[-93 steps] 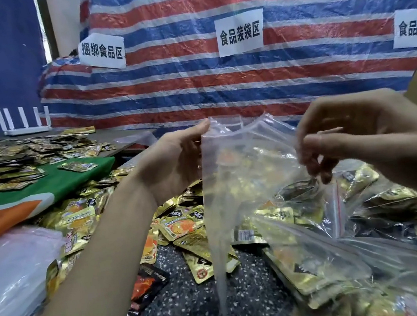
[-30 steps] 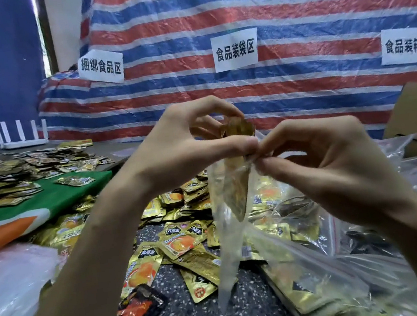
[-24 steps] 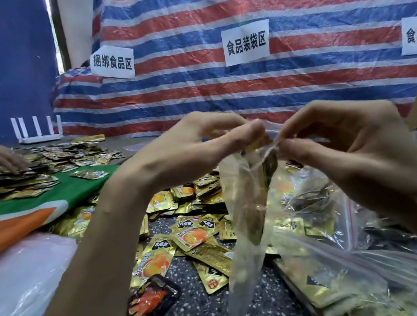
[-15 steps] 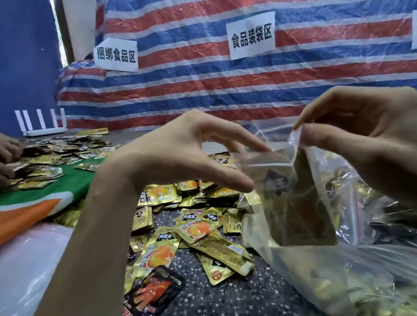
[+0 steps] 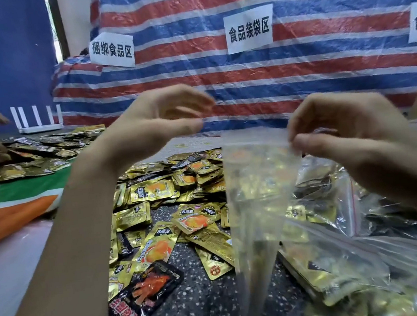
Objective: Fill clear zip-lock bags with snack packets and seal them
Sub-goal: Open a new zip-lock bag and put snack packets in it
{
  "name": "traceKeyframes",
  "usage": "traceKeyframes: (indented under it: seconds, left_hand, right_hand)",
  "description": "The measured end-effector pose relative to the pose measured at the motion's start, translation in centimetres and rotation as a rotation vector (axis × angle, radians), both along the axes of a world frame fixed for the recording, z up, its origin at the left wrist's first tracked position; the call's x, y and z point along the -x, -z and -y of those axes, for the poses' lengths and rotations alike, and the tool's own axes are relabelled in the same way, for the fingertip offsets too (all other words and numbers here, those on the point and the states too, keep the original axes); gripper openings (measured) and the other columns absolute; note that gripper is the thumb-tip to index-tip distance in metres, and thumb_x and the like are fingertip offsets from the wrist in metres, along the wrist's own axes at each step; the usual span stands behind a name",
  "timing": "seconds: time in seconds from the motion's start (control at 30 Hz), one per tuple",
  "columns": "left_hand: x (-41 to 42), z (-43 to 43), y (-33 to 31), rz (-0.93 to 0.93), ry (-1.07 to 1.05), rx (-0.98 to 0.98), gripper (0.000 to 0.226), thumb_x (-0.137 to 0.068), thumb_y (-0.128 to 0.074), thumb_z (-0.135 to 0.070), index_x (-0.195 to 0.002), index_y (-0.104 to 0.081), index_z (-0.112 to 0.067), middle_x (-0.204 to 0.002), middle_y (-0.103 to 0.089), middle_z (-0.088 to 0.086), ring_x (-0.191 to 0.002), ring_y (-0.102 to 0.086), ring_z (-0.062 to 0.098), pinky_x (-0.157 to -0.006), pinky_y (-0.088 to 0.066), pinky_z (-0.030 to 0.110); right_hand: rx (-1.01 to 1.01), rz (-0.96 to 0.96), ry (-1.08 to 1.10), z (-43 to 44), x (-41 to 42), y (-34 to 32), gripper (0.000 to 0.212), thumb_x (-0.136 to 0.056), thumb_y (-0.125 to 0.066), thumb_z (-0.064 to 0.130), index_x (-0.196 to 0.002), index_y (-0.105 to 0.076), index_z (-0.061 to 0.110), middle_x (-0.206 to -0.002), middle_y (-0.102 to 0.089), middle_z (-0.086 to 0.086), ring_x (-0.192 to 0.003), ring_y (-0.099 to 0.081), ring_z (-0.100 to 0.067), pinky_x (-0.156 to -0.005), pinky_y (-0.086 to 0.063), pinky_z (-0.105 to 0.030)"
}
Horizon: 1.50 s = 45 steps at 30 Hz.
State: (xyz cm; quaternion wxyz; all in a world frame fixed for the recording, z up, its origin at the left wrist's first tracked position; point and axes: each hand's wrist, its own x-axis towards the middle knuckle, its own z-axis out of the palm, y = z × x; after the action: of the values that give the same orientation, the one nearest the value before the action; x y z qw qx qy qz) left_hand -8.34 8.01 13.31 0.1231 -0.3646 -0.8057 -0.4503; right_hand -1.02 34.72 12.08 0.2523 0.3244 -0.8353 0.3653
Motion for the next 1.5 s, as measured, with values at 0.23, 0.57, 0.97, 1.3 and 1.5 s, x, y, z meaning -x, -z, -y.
traceKeyframes:
  seconds: [0.23,0.57,0.97,1.3,1.5]
  left_hand:
    - [8.3,3.6,7.1,0.397,-0.645,0.376,0.03,-0.088,-0.06,0.003,-0.112,-0.065,-0.014,-0.121,-0.061,0.008,-0.101,-0.058,0.019,-0.081,-0.046,0.026]
    - [11.6,3.6,17.7,0.522,-1.254,0.43,0.061,-0.077,-0.077,-0.048,-0.122,-0.057,-0.011,-0.148,-0.04,0.022,-0.134,-0.038,0.037,-0.111,-0.032,0.045]
    - [10.2,2.7,9.3,0.366,-1.002,0.031,0.011,-0.089,-0.049,-0.004,-0.094,-0.055,-0.011,-0.099,-0.059,0.012,-0.082,-0.05,0.028,-0.074,-0.043,0.035]
    - [3.0,-0.5,1.5,0.28,-0.577,-0.274,0.013,-0.102,-0.05,-0.014,-0.092,-0.058,-0.012,-0.088,-0.065,0.015,-0.052,-0.069,0.018,-0.043,-0.055,0.027]
    - [-0.6,-2.4,-1.2,0.129,-0.297,-0.703,0.025,-0.095,-0.064,-0.019,-0.117,-0.057,-0.01,-0.098,-0.069,0.016,-0.071,-0.075,0.025,-0.057,-0.061,0.04]
  right_hand:
    - [0.002,0.016,0.024,1.0,-0.1,0.5,0.008,-0.09,-0.06,0.013,-0.086,-0.062,0.019,-0.083,-0.068,0.001,-0.065,-0.059,-0.028,-0.057,-0.05,-0.052]
    - [0.059,0.029,-0.003,0.0,-0.1,0.3,0.006,-0.087,-0.057,0.008,-0.085,-0.061,0.013,-0.085,-0.07,-0.001,-0.058,-0.059,-0.029,-0.048,-0.048,-0.037]
    - [0.048,0.058,-0.035,0.2,-0.5,0.2,0.009,-0.093,-0.057,0.01,-0.086,-0.062,0.013,-0.084,-0.067,-0.008,-0.058,-0.059,-0.026,-0.053,-0.049,-0.055]
    - [0.032,0.083,-0.052,0.2,-0.7,-0.1,0.016,-0.09,-0.062,-0.004,-0.083,-0.064,0.01,-0.074,-0.063,-0.008,-0.058,-0.063,-0.026,-0.053,-0.053,-0.04]
    - [0.003,0.12,-0.063,0.3,-0.9,-0.1,0.017,-0.09,-0.065,-0.002,-0.084,-0.066,0.014,-0.075,-0.066,-0.004,-0.064,-0.068,-0.028,-0.058,-0.058,-0.049]
